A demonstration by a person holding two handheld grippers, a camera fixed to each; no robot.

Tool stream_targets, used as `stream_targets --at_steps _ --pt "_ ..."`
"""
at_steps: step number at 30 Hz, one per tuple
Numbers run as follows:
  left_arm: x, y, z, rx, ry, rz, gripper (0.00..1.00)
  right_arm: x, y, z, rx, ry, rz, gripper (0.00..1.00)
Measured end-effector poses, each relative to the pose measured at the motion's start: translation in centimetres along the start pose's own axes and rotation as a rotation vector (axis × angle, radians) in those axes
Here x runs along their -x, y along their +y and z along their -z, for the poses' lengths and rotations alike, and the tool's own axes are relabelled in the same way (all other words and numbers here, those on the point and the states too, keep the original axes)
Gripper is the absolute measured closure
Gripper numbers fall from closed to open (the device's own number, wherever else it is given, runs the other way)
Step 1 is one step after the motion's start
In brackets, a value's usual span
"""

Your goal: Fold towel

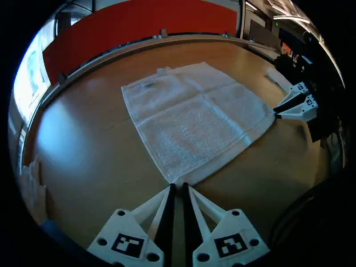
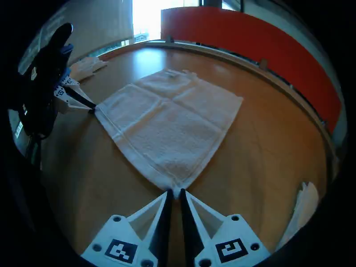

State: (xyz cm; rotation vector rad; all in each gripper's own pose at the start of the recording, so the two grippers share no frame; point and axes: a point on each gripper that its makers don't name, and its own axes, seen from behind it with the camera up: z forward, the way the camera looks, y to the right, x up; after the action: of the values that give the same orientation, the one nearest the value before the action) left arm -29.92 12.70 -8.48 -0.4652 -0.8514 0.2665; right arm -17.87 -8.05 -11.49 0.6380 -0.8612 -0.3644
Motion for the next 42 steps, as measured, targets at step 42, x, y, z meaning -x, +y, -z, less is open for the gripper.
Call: stream_targets --at_steps 42 --pt "-6.3 0.9 9.6 0.067 0.100 0.198 0.90 -8.1 -1.3 9.8 0.001 0.137 -0.002 0.88"
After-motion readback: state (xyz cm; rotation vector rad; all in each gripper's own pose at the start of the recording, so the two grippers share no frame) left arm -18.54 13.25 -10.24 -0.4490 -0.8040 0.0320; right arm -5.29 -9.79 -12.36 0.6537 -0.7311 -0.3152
